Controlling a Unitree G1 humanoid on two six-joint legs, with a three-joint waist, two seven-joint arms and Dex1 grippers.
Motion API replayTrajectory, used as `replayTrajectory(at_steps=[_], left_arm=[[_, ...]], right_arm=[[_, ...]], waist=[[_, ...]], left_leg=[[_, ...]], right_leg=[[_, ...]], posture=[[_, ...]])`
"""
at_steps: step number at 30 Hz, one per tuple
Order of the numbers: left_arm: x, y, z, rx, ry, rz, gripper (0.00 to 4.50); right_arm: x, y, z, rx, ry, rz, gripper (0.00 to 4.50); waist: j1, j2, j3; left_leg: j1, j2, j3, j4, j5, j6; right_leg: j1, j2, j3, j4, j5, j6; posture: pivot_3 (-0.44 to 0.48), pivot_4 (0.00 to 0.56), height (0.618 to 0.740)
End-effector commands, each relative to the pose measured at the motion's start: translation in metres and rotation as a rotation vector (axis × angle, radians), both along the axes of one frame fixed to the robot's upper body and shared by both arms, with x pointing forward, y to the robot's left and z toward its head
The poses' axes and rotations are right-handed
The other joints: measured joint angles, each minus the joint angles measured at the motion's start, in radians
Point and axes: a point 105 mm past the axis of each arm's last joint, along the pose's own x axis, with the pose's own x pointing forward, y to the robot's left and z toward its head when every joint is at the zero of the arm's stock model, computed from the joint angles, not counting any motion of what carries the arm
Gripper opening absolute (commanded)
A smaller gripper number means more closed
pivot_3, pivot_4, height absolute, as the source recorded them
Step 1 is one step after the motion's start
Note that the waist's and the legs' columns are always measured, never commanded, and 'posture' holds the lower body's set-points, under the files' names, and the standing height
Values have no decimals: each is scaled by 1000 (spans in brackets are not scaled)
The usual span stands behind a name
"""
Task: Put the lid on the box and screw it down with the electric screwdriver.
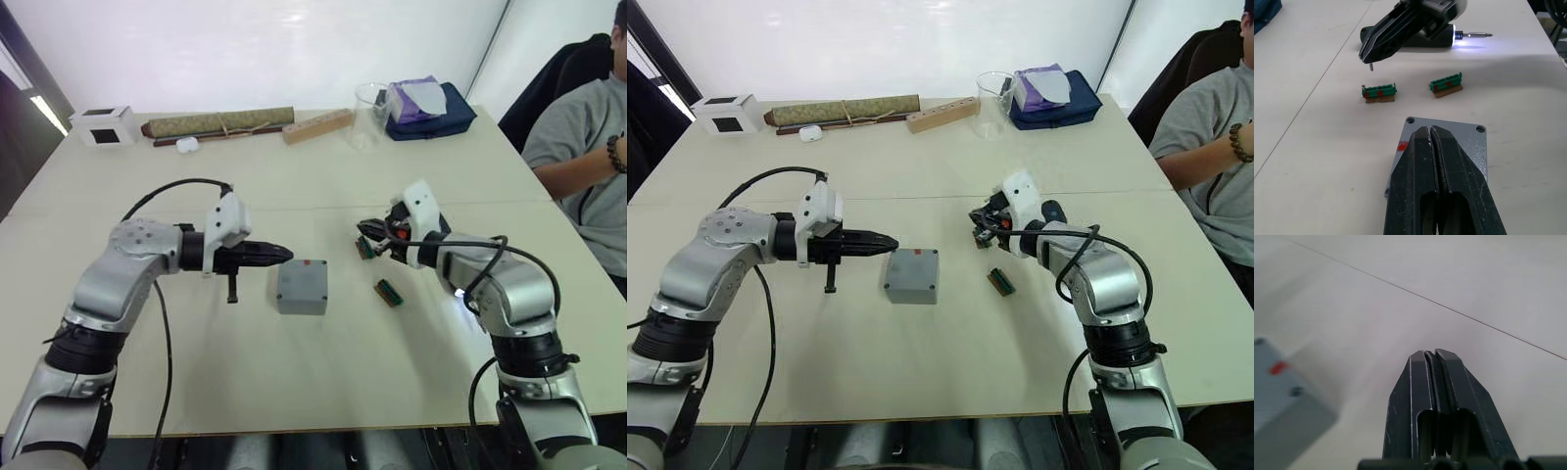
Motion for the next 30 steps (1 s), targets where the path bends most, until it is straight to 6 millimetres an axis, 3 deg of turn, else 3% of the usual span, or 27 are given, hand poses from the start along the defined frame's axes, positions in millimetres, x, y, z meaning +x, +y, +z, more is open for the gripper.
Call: replayTrajectory(at_steps=[1,10,30], left_arm=[[3,9,9,3,-51,30,0],[5,12,7,5,-57,48,0],[3,11,6,3,-69,55,0]], right_arm=[[-23,29,14,9,-27,142,83],[-38,46,-2,-13,17,216,83],[-27,41,-17,-74,25,192,83]], waist=[[0,0,0],[1,0,0],[0,0,0]], left_leg=[[0,0,0,0,0,0],[0,0,0,0,0,0],[0,0,0,0,0,0]], right_leg=[[0,0,0,0,0,0],[0,0,0,0,0,0],[0,0,0,0,0,0]], posture=[[0,150,736],[0,150,736],[0,150,736]])
